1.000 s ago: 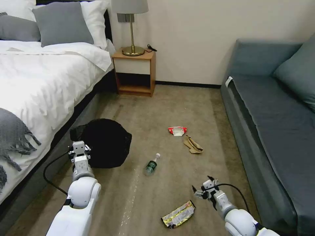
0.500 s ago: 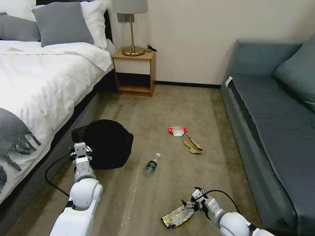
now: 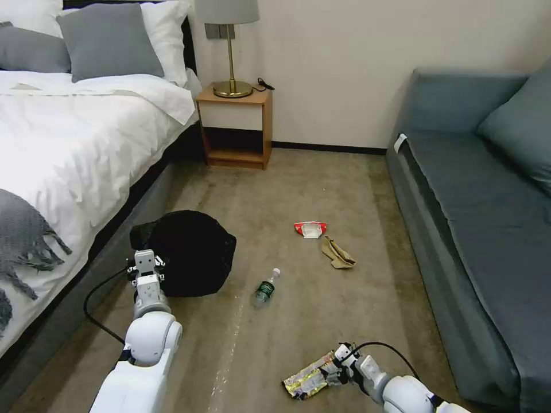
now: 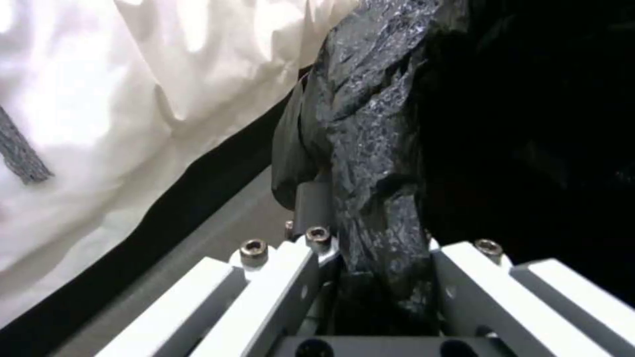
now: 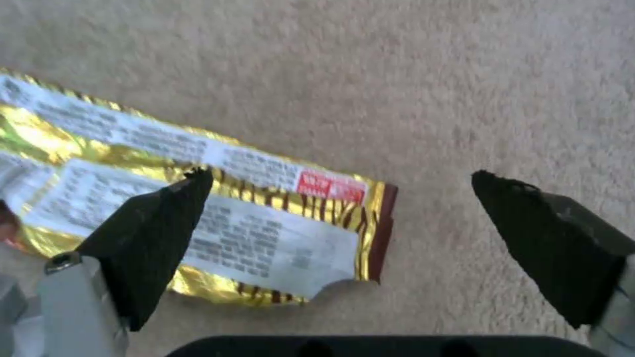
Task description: Pick up the trash bin, then pick up the garbage on the floor and place it into the trash bin.
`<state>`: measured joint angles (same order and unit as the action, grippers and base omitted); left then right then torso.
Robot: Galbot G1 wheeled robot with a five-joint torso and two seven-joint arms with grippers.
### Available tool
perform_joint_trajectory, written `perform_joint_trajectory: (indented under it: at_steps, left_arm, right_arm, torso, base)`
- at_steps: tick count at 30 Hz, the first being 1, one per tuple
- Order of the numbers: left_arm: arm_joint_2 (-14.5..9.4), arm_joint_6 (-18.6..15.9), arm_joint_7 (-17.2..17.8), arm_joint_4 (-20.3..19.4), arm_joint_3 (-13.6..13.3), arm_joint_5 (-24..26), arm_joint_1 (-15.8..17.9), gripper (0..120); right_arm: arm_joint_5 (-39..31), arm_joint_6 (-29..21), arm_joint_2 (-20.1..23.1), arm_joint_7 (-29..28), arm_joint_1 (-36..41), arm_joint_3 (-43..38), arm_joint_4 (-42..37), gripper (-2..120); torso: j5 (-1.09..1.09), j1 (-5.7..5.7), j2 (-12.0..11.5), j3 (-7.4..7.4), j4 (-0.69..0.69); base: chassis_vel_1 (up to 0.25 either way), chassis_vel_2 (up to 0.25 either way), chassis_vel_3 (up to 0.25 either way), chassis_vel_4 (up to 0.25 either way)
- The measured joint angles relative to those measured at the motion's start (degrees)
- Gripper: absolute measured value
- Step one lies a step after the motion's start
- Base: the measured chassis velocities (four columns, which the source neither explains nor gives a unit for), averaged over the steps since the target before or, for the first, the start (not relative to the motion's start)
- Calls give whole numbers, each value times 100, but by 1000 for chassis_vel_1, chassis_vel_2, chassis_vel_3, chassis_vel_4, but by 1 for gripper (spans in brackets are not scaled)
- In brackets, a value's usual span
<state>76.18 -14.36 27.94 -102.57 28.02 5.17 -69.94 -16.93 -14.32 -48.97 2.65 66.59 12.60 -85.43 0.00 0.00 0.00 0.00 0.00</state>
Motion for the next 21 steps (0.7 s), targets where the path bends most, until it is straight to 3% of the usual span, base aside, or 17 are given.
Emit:
perform_joint_trajectory:
  at_steps: [21]
  left_arm:
    - [-6,49,-69,21,-14,-2,9,3]
  right_arm:
    - [181,-82,-54,457,-49,53,319,100]
  torso:
    - [0,0,0,0,0]
  base:
    - [0,0,0,0]
